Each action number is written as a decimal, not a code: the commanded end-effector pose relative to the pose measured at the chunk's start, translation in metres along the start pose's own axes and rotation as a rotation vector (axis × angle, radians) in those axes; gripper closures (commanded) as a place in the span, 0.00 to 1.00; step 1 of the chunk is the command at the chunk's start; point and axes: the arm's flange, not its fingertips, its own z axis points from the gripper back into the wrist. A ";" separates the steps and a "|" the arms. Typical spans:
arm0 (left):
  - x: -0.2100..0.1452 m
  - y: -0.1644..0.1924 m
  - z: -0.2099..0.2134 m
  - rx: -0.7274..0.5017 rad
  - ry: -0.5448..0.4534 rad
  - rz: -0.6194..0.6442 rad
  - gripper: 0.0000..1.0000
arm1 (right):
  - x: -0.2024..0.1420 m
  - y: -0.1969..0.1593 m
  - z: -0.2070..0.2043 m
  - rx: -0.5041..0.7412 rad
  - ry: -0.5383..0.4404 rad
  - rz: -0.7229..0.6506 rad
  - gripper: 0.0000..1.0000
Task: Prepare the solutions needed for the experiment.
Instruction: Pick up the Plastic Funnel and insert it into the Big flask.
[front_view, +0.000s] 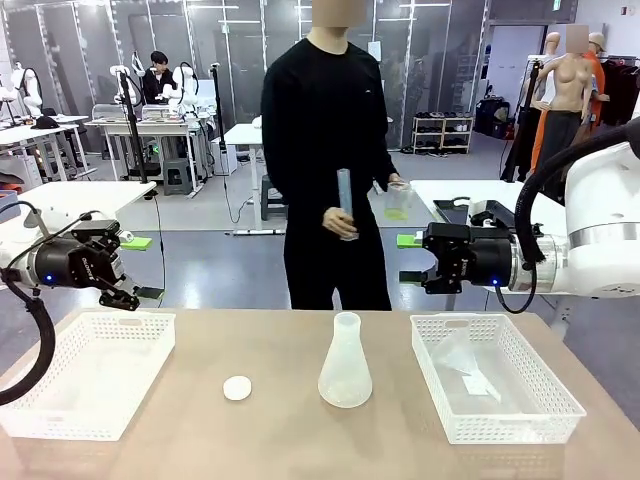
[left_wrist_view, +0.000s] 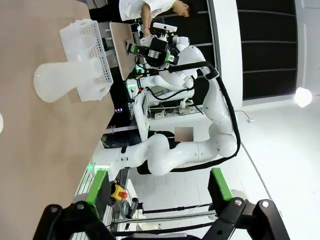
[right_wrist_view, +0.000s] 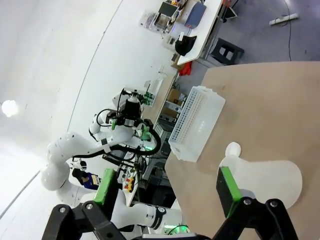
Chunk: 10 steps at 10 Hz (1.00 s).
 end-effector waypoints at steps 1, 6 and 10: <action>0.003 -0.005 -0.001 0.097 -0.017 -0.023 0.00 | -0.001 0.000 0.001 -0.009 -0.014 -0.003 0.00; 0.000 0.000 0.000 0.000 0.000 0.000 0.00 | 0.015 0.015 0.005 -0.107 0.124 0.094 0.00; 0.000 0.000 0.000 0.000 0.000 0.000 0.00 | 0.054 0.033 0.011 -0.386 0.555 0.457 0.00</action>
